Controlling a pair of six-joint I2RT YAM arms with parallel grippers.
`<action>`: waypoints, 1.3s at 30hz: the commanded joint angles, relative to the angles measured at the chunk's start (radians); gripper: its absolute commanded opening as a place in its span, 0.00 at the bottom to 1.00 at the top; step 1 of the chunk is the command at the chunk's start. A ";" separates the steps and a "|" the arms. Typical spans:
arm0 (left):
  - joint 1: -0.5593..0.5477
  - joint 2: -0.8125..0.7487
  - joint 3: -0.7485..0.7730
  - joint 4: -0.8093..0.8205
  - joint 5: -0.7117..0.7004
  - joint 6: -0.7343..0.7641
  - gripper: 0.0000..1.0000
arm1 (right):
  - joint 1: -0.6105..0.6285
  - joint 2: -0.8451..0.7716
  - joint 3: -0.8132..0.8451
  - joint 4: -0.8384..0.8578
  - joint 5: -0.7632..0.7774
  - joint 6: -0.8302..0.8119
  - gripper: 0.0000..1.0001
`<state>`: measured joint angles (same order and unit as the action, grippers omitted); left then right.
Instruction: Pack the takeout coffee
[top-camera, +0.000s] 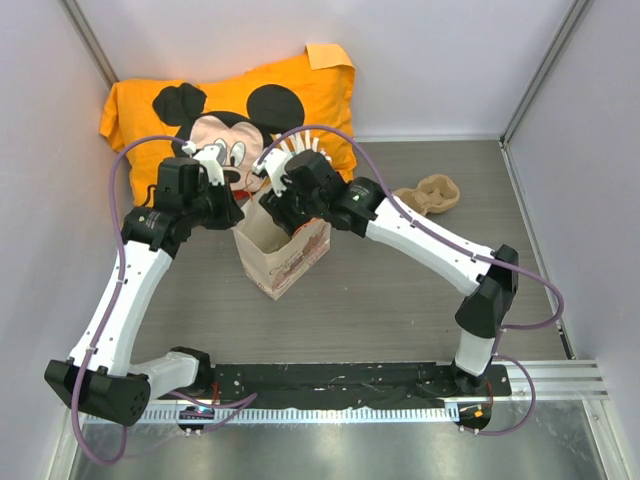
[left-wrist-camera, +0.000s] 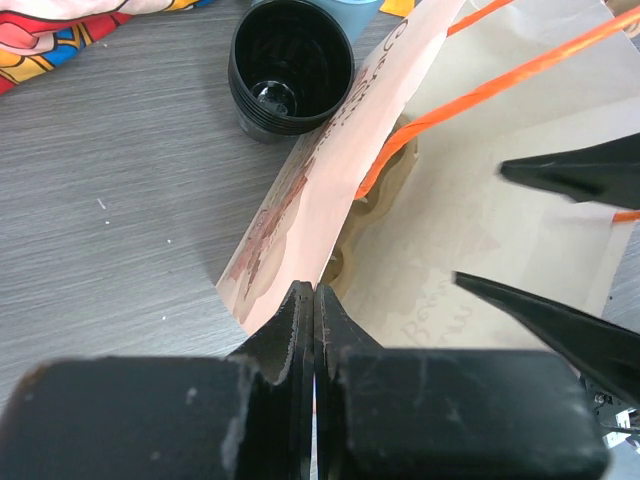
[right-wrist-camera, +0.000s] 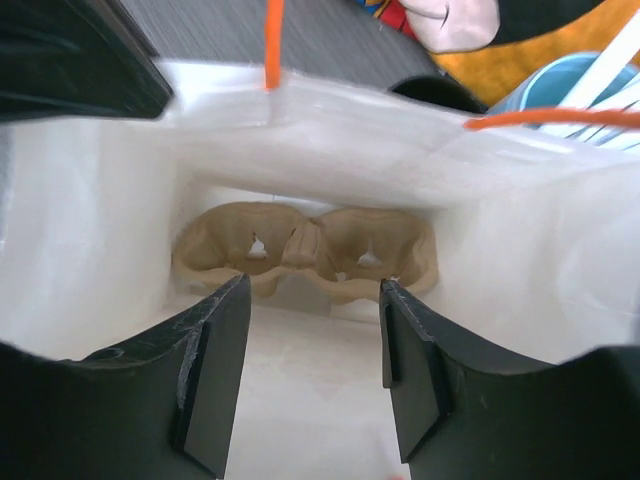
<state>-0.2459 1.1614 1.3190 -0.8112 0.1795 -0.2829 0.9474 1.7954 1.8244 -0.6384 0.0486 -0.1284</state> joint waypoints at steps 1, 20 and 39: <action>0.007 0.004 0.008 0.012 -0.005 0.001 0.00 | 0.005 -0.079 0.134 -0.058 -0.010 -0.039 0.59; 0.011 -0.009 0.023 0.009 0.014 0.008 0.04 | -0.019 -0.194 0.171 -0.096 -0.018 -0.079 0.67; 0.013 -0.020 0.111 -0.008 0.081 0.054 0.30 | -0.044 -0.271 0.111 -0.139 -0.036 -0.181 0.73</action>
<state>-0.2398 1.1629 1.3624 -0.8383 0.2111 -0.2558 0.9134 1.6058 1.9427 -0.7807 0.0227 -0.2432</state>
